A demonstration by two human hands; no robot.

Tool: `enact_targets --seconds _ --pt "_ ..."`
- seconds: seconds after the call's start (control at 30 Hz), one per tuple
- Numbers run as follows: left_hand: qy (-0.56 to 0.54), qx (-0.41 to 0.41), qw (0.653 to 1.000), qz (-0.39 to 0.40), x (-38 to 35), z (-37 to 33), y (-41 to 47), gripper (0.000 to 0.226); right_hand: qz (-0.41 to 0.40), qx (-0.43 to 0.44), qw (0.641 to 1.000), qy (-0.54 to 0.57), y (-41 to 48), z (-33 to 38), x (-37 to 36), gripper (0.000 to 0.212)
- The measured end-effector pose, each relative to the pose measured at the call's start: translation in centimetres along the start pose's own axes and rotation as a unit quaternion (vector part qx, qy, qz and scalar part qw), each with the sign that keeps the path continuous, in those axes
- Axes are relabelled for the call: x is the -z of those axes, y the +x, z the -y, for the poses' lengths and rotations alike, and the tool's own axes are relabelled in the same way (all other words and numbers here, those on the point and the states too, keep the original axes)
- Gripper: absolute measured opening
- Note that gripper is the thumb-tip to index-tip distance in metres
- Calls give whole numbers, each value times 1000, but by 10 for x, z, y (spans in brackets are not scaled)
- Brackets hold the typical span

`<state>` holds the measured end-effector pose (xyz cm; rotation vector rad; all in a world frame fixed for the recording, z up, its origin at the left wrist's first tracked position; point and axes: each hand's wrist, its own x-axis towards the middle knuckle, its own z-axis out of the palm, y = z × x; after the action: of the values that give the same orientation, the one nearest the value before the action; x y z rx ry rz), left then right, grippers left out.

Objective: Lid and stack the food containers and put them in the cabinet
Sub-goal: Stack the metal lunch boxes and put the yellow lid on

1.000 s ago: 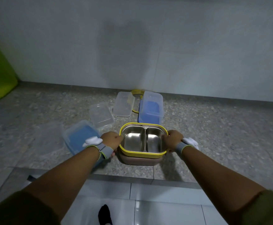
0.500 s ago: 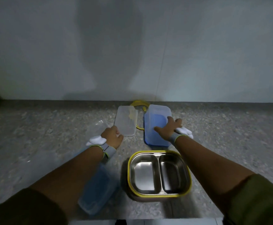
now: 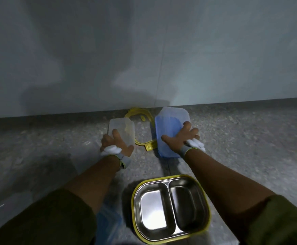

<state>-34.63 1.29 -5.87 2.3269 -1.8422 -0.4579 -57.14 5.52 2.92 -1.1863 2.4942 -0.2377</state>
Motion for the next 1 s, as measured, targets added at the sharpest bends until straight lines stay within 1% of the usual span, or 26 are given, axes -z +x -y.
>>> enact_targets --seconds 0.03,0.1,0.17,0.2,0.23,0.27,0.33,0.4,0.43,0.47,0.5,0.53,0.57,0.6,0.67,0.73,0.8,0.83,0.9,0.93,1.0 --pt "-2 15 1000 -4 3 -1 1 104 -10 -8 1000 -8 6 -6 11 112" --pt "-18 46 999 -4 8 3 6 95 -4 -26 999 -33 15 -18 23 114" --pt "-47 85 995 -10 10 1 11 79 8 -30 998 -50 25 -33 31 116" --pt "-49 93 994 -34 9 1 14 72 13 -27 998 -56 28 -38 33 116" --pt "-24 79 994 -73 6 2 16 69 20 -22 998 -62 30 -42 34 116" --pt "27 41 994 -97 4 2 18 70 29 -17 997 -67 32 -47 34 116" --pt "142 -90 981 -100 2 -1 17 71 46 -8 996 -72 32 -51 31 116" --pt "213 -216 951 -63 -2 -17 11 52 53 1 995 -81 35 -56 28 117" --pt "227 -270 935 -26 -7 -27 8 48 56 5 995 -85 36 -58 26 116" --pt "226 -311 923 27 -14 -37 8 50 61 8 994 -86 40 -61 25 115" --pt "221 -328 914 91 -18 -41 9 59 65 13 994 -87 40 -61 22 114" --pt "219 -321 907 160 -22 -45 11 70 67 19 993 -91 43 -63 20 114" --pt "213 -315 903 203 -26 -48 14 75 64 26 993 -97 46 -66 18 114" --pt "204 -313 902 215 -30 -49 17 74 60 35 992 -106 50 -70 18 114" --pt "202 -326 902 198 -31 -47 14 61 63 51 990 -112 54 -74 19 114" --pt "201 -335 906 163 -30 -48 10 48 66 77 988 -118 59 -81 19 115" --pt "172 -348 914 121 -27 -49 1 42 77 103 984 -120 65 -89 20 116" --pt "141 -353 920 95 -22 -46 -1 39 85 112 983 -116 66 -88 19 117" --pt "118 -340 930 77 -8 -45 -3 40 108 133 981 -89 73 -85 19 116" --pt "115 -309 942 61 8 -40 -16 42 134 166 974 -77 70 -78 21 114" --pt "99 -287 953 27 30 -45 -29 45 179 192 964 -50 75 -73 21 110"
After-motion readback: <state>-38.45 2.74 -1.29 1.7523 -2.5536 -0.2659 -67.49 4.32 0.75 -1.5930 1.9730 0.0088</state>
